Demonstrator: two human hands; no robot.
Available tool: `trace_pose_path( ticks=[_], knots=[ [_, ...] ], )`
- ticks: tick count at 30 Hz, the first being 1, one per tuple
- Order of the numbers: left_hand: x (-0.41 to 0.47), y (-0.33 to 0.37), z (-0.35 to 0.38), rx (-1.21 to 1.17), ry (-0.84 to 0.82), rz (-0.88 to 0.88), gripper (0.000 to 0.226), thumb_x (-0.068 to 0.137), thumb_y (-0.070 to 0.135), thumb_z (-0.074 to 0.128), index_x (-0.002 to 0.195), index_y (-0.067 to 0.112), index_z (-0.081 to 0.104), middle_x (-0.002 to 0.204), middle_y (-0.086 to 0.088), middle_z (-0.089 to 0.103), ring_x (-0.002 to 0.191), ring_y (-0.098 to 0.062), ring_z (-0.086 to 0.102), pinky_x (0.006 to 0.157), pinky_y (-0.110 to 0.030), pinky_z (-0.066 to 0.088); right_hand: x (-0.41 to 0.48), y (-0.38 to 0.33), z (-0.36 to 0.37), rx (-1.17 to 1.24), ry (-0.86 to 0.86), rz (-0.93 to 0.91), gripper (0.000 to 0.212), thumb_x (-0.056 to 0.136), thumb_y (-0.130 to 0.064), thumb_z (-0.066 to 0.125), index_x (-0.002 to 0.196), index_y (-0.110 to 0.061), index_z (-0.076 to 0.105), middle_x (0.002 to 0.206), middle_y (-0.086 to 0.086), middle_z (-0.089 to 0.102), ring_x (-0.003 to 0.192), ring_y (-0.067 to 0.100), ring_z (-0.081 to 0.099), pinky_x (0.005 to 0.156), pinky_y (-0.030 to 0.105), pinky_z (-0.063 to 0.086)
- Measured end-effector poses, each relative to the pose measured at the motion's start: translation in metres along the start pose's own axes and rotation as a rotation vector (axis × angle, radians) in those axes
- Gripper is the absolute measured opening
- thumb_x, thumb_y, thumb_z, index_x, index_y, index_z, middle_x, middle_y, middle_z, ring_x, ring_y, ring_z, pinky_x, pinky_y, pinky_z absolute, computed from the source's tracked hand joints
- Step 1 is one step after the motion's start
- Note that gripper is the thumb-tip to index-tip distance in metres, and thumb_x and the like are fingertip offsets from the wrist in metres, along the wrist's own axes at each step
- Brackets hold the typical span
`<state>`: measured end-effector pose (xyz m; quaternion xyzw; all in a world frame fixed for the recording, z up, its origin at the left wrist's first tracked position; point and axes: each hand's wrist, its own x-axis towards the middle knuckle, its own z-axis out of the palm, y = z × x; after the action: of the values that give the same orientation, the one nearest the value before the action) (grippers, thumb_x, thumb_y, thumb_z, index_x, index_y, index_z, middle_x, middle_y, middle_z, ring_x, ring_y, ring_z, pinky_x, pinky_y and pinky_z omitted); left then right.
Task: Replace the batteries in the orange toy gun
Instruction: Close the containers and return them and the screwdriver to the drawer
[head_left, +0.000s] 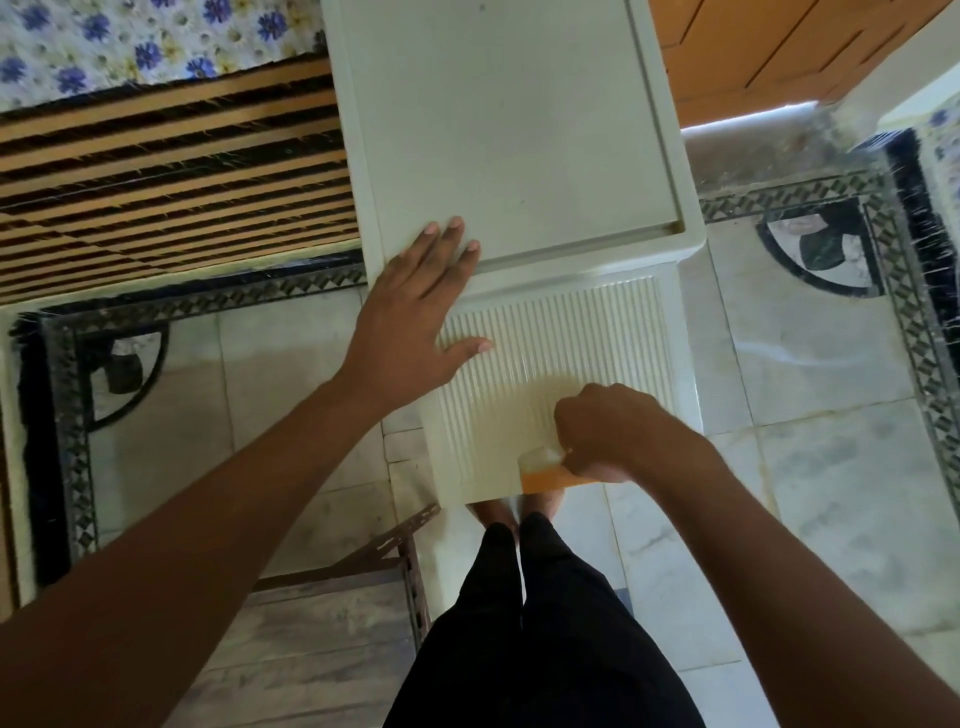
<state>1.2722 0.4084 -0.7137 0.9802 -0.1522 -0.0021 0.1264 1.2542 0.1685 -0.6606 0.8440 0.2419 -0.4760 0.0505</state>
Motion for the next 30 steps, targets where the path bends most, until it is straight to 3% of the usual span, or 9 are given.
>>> trace_pose_path(
  ticks=[6,11,14,17,19,22,26,28,30],
  knots=[
    [-0.001,0.006,0.005,0.165,0.005,-0.041,0.096,0.089,0.044,0.073,0.164,0.015,0.022,0.173,-0.01,0.015,0.16,-0.028,0.012,0.126,-0.05,0.024,0.063,0.017,0.041,0.167,0.082,0.03,0.038,0.098,-0.038,0.067,0.128,-0.016,0.063,0.129,0.006,0.063,0.114,0.029,0.065,0.093,0.042,0.056],
    [0.0,0.012,0.02,0.338,0.121,-0.065,0.088,0.092,0.034,0.072,0.164,0.016,0.023,0.172,-0.008,0.022,0.158,-0.028,0.021,0.125,-0.043,0.02,0.123,0.04,0.078,0.136,0.215,0.014,0.041,0.094,-0.016,0.066,0.134,-0.008,0.061,0.176,0.0,0.006,0.16,0.024,0.02,0.104,0.05,0.054],
    [0.001,0.01,0.03,0.401,0.184,-0.068,0.08,0.096,0.032,0.067,0.163,0.017,0.025,0.17,-0.008,0.026,0.157,-0.027,0.025,0.125,-0.04,0.02,0.146,0.044,0.073,0.274,0.304,0.02,0.054,0.09,-0.005,0.067,0.142,-0.005,0.055,0.175,0.002,0.012,0.159,0.027,0.018,0.107,0.051,0.052],
    [0.001,0.008,0.036,0.44,0.254,-0.058,0.07,0.102,0.027,0.06,0.163,0.018,0.028,0.169,-0.007,0.029,0.156,-0.026,0.029,0.124,-0.039,0.023,0.153,0.033,0.056,0.662,0.489,0.076,0.054,0.088,0.004,0.064,0.14,-0.006,0.059,0.15,0.013,0.058,0.139,0.031,0.053,0.107,0.039,0.051],
    [0.002,0.007,0.037,0.445,0.266,-0.056,0.07,0.101,0.024,0.062,0.163,0.018,0.028,0.169,-0.007,0.03,0.156,-0.025,0.029,0.124,-0.038,0.023,0.149,0.026,0.047,0.92,0.654,0.253,0.041,0.088,0.003,0.065,0.128,-0.004,0.067,0.125,0.014,0.072,0.115,0.03,0.066,0.094,0.027,0.051],
    [0.002,0.006,0.037,0.432,0.278,-0.055,0.07,0.101,0.023,0.062,0.163,0.019,0.028,0.169,-0.006,0.03,0.156,-0.024,0.029,0.125,-0.037,0.022,0.15,0.027,0.045,1.379,0.728,0.603,0.046,0.086,-0.006,0.077,0.129,-0.003,0.059,0.115,0.007,0.062,0.097,0.021,0.059,0.075,0.012,0.047],
    [0.001,0.004,0.037,0.417,0.293,-0.036,0.066,0.103,0.025,0.059,0.162,0.019,0.03,0.169,-0.005,0.031,0.156,-0.024,0.03,0.124,-0.038,0.025,0.173,0.043,0.05,1.932,0.672,0.773,0.13,0.059,-0.013,0.099,0.159,-0.023,0.017,0.148,0.018,0.05,0.127,0.036,0.059,0.103,0.052,0.054],
    [0.001,0.003,0.039,0.42,0.314,-0.033,0.066,0.102,0.024,0.06,0.162,0.018,0.032,0.168,-0.005,0.032,0.155,-0.024,0.032,0.124,-0.037,0.025,0.185,0.058,0.053,1.858,0.658,0.689,0.13,0.055,-0.01,0.099,0.159,-0.019,0.021,0.149,0.011,0.05,0.131,0.03,0.053,0.106,0.047,0.049],
    [0.001,0.002,0.041,0.437,0.342,-0.032,0.07,0.099,0.02,0.064,0.161,0.019,0.033,0.167,-0.005,0.034,0.154,-0.023,0.034,0.123,-0.035,0.025,0.189,0.067,0.046,1.741,0.61,0.604,0.104,0.05,-0.012,0.101,0.139,-0.008,0.048,0.135,0.008,0.06,0.122,0.028,0.058,0.104,0.04,0.051]
  ],
)
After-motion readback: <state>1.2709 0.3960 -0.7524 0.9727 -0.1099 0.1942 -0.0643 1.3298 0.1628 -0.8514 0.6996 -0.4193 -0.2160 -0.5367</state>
